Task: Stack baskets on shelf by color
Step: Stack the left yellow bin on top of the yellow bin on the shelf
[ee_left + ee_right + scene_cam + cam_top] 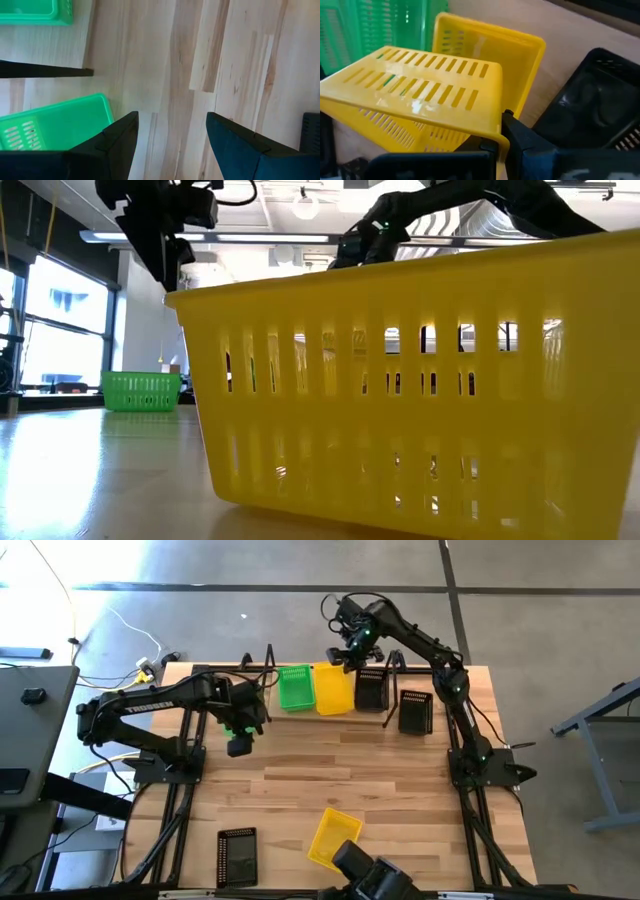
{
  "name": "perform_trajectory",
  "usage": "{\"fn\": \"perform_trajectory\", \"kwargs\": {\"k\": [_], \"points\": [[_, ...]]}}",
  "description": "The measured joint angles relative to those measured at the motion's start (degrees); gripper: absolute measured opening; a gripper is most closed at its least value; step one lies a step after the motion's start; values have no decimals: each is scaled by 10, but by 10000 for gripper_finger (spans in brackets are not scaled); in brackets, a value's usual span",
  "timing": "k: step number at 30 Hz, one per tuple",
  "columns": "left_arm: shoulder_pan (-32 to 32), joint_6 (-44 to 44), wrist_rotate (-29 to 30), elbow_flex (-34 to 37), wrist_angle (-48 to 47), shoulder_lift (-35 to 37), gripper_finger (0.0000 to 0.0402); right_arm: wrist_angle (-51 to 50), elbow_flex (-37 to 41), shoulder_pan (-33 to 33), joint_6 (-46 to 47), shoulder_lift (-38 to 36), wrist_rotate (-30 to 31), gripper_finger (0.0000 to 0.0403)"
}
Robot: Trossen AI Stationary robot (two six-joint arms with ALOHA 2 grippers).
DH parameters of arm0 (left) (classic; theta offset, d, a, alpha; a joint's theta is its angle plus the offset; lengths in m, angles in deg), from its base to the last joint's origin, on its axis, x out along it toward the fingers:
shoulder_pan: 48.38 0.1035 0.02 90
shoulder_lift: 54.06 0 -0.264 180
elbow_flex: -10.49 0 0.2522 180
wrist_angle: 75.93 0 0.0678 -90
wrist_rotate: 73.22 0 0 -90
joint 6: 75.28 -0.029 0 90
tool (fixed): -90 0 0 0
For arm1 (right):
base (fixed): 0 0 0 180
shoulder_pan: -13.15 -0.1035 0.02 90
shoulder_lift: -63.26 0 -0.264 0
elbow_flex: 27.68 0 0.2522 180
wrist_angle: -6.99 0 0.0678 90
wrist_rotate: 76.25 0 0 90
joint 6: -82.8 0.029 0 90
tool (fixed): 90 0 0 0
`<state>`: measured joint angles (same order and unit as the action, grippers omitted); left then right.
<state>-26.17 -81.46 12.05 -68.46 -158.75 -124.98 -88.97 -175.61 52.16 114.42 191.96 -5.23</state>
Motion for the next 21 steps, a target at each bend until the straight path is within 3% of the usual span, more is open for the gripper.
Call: {"fn": "perform_trajectory", "kwargs": {"k": [21], "points": [[0, -10, 0, 0, -1, 0, 225, -5, 0, -8, 5, 0, 15, 15]]}}
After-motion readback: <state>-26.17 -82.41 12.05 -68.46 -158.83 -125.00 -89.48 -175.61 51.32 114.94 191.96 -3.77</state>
